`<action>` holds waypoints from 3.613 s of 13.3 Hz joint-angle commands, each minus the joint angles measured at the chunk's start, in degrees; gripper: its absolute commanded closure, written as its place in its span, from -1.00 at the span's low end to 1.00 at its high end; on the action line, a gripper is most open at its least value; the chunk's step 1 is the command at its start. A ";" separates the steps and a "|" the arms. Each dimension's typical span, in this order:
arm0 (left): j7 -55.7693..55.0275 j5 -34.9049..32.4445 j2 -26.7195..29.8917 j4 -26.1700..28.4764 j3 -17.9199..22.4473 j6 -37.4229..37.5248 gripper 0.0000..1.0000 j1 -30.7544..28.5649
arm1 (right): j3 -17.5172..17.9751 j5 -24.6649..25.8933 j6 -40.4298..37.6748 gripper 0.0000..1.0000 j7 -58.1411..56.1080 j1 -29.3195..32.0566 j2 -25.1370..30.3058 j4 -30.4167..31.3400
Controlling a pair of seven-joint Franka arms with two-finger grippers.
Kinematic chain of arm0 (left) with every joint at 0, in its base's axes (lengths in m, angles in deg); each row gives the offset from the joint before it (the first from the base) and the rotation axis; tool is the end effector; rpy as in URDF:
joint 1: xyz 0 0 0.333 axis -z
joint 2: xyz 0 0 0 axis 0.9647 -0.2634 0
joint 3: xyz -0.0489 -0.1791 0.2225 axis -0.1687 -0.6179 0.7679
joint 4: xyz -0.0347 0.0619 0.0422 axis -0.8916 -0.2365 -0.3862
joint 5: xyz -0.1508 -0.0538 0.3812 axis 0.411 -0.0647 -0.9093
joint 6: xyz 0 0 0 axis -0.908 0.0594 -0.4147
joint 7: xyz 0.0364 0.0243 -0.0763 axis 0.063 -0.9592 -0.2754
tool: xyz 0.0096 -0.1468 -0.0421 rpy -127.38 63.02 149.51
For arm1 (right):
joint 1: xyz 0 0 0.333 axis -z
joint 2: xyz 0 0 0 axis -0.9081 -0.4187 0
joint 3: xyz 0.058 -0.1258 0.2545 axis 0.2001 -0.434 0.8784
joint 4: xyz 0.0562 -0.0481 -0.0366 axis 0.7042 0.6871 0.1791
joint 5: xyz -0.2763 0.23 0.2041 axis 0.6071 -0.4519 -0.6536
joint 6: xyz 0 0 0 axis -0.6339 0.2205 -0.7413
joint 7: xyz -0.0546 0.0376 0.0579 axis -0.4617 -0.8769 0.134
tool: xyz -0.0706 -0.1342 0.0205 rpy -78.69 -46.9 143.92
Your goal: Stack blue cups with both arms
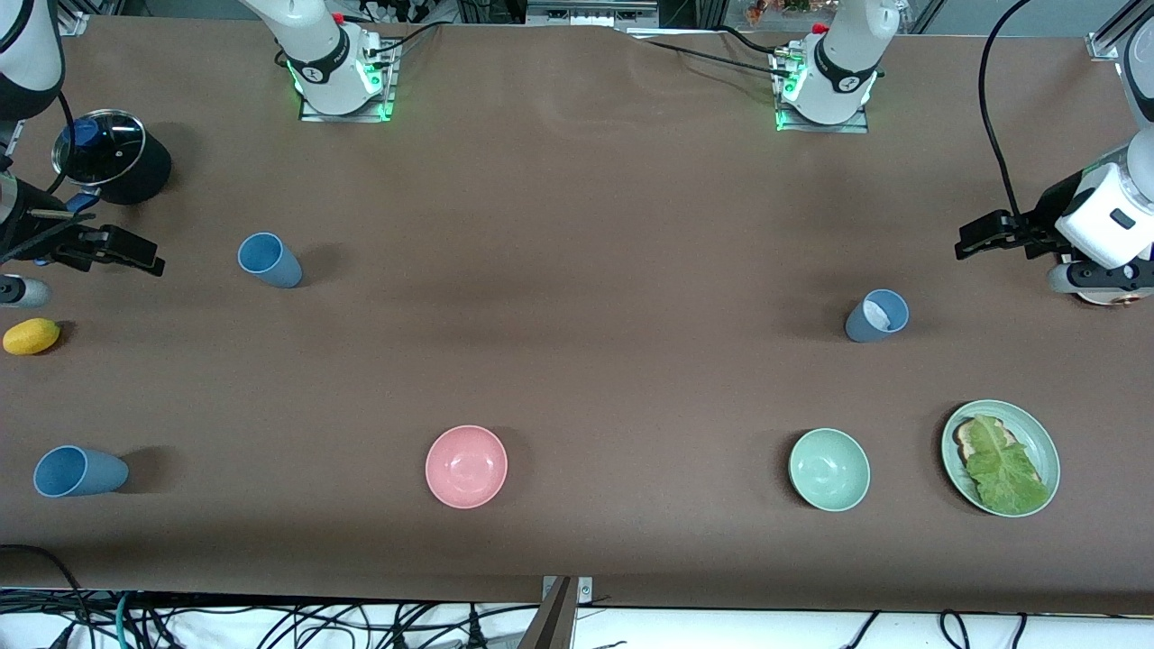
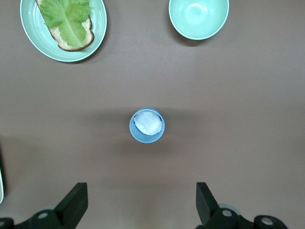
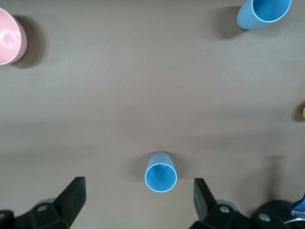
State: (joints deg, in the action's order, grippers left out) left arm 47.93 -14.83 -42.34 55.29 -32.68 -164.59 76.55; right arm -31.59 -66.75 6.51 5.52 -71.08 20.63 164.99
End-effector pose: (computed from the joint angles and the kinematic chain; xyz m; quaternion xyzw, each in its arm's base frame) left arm 0.5776 0.0197 0.4597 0.9979 0.0222 -0.0582 0.0196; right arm 0.6134 -0.0306 0.4794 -0.9992 0.0310 0.0240 0.0073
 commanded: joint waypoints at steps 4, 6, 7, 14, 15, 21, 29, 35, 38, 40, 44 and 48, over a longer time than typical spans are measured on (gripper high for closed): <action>1.15 -0.71 0.32 0.45 0.26 0.33 -1.00 0.11 | 0.45 0.31 -1.98 -1.00 0.02 0.38 -0.43 -0.30; 1.15 -0.71 0.32 0.45 0.26 0.33 -1.00 0.11 | 0.45 0.31 -0.41 -1.00 0.02 0.38 -0.52 2.07; 1.15 -0.71 0.14 0.45 0.26 0.33 -1.00 0.11 | 0.45 0.31 0.90 -1.00 0.02 0.38 -0.69 3.73; 1.15 -0.71 -0.30 0.45 0.34 -0.28 -1.00 -0.07 | 0.36 0.31 12.51 -1.00 -0.07 0.47 -0.17 16.48; 1.15 -0.71 -0.56 0.45 0.34 -0.37 -1.00 -0.15 | 0.36 0.31 13.21 -1.00 -0.07 0.47 -0.08 17.80; 1.15 -0.71 -0.65 0.45 0.34 -0.81 -1.00 -0.16 | 0.27 0.22 26.72 -1.00 0.02 0.47 5.45 34.92; 1.24 -0.53 -5.29 0.81 0.34 -2.04 -1.00 -1.56 | 0.45 0.13 35.18 -1.00 1.25 0.38 4.76 43.38; 1.50 -2.11 -8.12 15.54 0.26 -20.10 -1.00 -3.31 | 1.68 0.13 38.00 -1.00 5.11 -0.15 2.82 44.01; 1.50 -2.11 -9.26 22.23 0.26 -29.61 -1.00 -3.50 | 1.76 0.05 38.53 -1.00 5.20 -0.15 1.77 44.01; 1.50 -2.11 -9.35 24.44 0.26 -31.74 -1.00 -3.93 | 1.85 -0.30 38.62 -1.00 6.43 -0.15 0.89 44.35; 1.50 -2.11 -11.45 25.33 0.08 -31.49 -1.00 -3.93 | 2.03 -1.35 38.79 -1.00 6.52 -0.15 0.36 44.44; 0.89 -0.97 -14.62 23.05 0.08 -31.49 -0.07 -4.11 | 3.08 -3.47 40.90 -1.00 6.52 -0.15 -1.31 44.44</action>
State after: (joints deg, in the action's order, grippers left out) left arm 48.71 -15.50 -55.40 80.20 -32.18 -195.98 73.18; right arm -29.45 -68.92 45.66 11.48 -71.35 20.33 208.51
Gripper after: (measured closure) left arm 0.132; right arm 0.000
